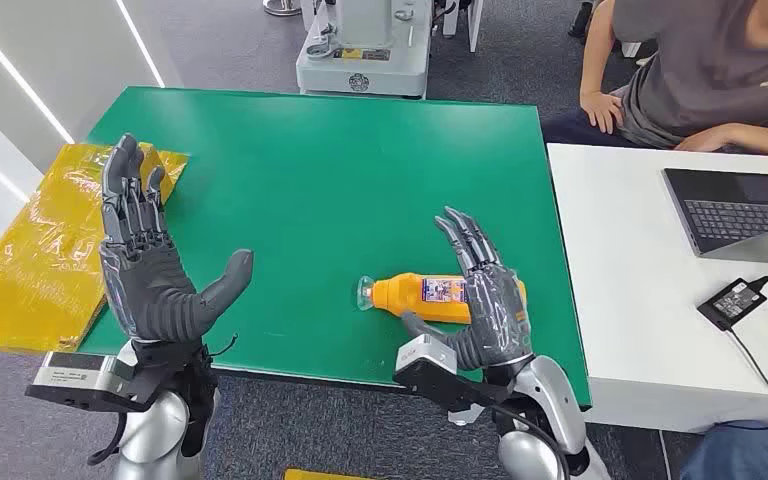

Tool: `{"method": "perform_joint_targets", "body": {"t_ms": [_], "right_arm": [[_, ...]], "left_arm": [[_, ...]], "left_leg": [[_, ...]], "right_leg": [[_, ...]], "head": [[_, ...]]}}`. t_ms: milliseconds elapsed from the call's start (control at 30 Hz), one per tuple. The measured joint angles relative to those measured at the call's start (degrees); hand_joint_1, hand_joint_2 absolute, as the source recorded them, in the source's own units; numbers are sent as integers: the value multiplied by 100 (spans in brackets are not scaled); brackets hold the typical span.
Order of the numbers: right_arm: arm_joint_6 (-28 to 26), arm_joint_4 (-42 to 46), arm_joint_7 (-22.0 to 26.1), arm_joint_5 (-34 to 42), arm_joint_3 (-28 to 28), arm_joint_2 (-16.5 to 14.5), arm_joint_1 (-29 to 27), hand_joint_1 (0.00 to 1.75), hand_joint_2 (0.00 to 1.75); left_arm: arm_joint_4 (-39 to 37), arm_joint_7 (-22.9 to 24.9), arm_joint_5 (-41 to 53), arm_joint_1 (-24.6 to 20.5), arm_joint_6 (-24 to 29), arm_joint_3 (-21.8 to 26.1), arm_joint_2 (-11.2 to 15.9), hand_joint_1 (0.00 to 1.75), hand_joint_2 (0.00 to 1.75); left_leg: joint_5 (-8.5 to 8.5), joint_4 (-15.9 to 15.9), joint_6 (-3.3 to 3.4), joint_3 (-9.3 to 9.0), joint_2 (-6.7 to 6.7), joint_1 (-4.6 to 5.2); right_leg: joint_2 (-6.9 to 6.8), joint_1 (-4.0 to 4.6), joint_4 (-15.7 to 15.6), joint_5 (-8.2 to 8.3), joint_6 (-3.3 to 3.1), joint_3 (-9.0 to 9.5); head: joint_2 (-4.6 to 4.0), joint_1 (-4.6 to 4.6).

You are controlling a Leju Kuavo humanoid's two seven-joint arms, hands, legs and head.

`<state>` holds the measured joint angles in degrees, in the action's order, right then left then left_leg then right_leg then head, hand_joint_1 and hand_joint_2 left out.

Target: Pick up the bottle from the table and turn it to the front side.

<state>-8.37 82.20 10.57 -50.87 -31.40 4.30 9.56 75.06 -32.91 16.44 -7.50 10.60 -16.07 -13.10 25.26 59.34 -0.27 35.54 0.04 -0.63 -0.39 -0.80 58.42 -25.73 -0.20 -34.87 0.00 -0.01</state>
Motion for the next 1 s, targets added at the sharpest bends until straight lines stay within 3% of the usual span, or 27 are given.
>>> {"method": "perform_joint_targets", "body": {"t_ms": [267,400,600,833,1000], "right_arm": [[963,-55,-362,-248,88,523,281,0,175],[1553,-337,-439,-197,48,912,674,0,175],[1971,-1020,-384,18,-68,1247,1349,0,175],[2423,-2269,-149,352,-575,1327,2609,0,175],[2909,-3224,195,801,-1090,1134,3388,0,175]], "left_arm": [[-32,-36,-54,-23,-172,1,16,0,175],[-160,-35,-55,-146,-279,-2,11,0,175],[-353,-33,-96,-268,-334,-51,-3,0,175],[-560,-21,-306,-400,-242,-184,7,0,175],[-579,27,-380,-396,-178,-277,16,0,175]], "left_leg": [[0,0,0,0,0,0],[-1,1,1,0,1,0],[-2,5,2,0,1,0],[-4,5,3,2,-1,-1],[-4,5,3,3,0,-1]], "right_leg": [[0,0,0,0,0,0],[0,0,0,4,4,1],[3,0,1,7,5,1],[1,1,4,8,4,2],[2,2,6,7,4,2]], "head": [[0,1],[0,0],[0,0],[0,1],[0,1]]}}
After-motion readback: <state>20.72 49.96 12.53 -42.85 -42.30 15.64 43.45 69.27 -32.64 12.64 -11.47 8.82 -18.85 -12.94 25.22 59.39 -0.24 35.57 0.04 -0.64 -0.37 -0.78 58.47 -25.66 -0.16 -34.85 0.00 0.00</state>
